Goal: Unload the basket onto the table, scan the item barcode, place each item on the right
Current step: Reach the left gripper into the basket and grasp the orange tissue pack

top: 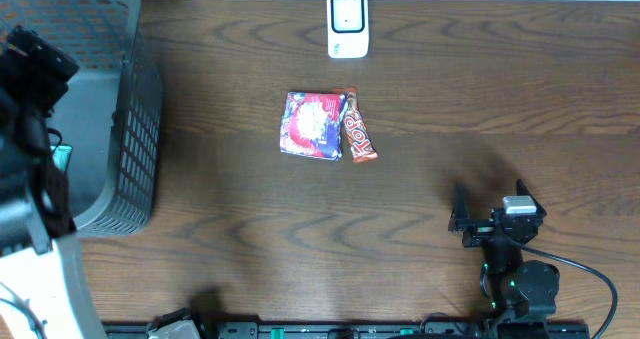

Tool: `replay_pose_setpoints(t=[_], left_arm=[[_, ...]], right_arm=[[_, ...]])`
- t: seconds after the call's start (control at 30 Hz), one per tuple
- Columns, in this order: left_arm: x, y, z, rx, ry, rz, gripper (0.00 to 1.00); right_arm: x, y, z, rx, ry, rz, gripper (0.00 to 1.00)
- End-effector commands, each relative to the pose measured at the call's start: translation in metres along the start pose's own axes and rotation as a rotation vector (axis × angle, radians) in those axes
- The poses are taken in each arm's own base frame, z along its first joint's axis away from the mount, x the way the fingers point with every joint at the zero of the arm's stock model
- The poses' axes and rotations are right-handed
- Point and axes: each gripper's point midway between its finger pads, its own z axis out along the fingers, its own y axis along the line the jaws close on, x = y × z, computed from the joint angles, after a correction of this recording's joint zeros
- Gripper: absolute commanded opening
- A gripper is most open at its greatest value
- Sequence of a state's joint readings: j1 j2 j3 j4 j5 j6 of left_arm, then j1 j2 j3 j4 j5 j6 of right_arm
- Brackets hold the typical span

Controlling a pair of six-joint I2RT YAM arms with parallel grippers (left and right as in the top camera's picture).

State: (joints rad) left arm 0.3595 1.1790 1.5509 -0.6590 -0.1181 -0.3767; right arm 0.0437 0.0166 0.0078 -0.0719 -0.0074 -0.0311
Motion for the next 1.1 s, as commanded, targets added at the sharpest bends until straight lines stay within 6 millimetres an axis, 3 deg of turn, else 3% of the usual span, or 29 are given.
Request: replay_pose_setpoints(t=[0.0,0.23,0.47,0.63,0.8,1.07], left_arm=[[0.002,0.034,0.016,-0.202,-0.009,-0.003,0.98],[0.022,0.053,0.044,-0.309,0.065,0.027,0.98],[0.039,0.102,0.075,-0.45,0.154,0.027,0.98],[0.047,0.116,0.091,-0.478,0.208,0.112,0.98],[0.072,0.119,0.112,-0.454,0.315,0.207,0.98],[0.118,0.144,0.14,-0.515,0.485,0.245,0.99]], right_arm=[[0.001,0.001,0.0,-0.003,0.0,-0.004,0.99],[0.001,0.001,0.0,-0.003,0.001,-0.004,0.99],[0.001,0.001,0.0,-0.003,0.0,-0.004,0.99],[0.001,0.001,0.0,-0.003,0.0,-0.004,0.99],[0.001,0.001,0.0,-0.003,0.0,-0.004,0.99],[0.001,0.001,0.0,-0.003,0.0,-0.004,0.99]])
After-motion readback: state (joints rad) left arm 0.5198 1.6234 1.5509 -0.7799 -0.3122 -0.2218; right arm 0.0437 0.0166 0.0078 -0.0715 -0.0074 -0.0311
